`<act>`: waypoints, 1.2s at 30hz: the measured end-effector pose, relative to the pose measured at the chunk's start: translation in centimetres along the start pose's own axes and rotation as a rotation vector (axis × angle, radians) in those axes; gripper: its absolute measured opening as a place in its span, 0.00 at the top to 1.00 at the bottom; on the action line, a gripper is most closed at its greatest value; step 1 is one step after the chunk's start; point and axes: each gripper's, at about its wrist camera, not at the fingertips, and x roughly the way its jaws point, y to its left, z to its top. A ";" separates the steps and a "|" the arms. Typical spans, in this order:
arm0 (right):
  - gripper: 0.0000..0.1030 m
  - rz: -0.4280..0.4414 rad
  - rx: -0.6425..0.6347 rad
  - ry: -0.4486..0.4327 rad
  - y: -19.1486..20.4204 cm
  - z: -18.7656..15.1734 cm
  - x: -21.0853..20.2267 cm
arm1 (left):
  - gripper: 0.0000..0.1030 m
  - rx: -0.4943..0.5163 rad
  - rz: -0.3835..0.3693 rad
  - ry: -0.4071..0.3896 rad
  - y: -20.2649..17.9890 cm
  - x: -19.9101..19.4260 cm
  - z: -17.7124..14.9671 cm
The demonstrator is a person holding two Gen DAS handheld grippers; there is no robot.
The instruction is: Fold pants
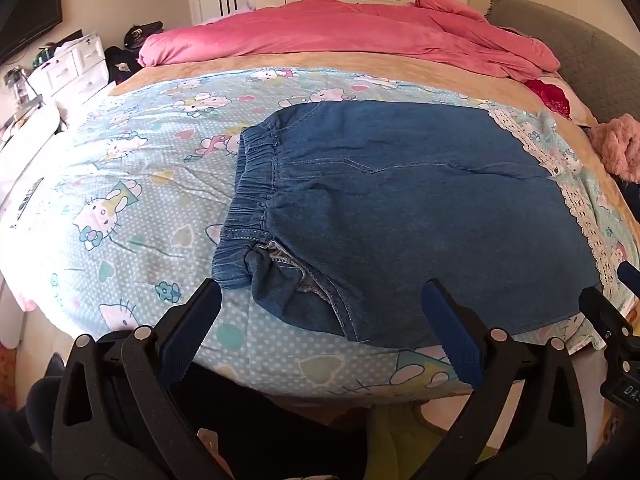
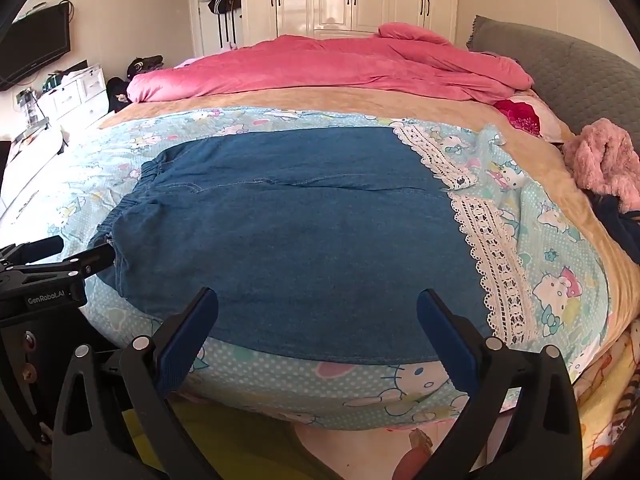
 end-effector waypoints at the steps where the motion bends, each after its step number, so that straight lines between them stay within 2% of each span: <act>1: 0.04 0.000 -0.002 -0.002 0.0 0.0 0.0 | 0.09 -0.001 0.001 -0.002 0.0 0.0 0.0; 36: 0.04 -0.002 -0.003 -0.002 0.0 0.1 0.2 | 0.09 0.006 0.006 -0.008 -0.2 -0.2 0.3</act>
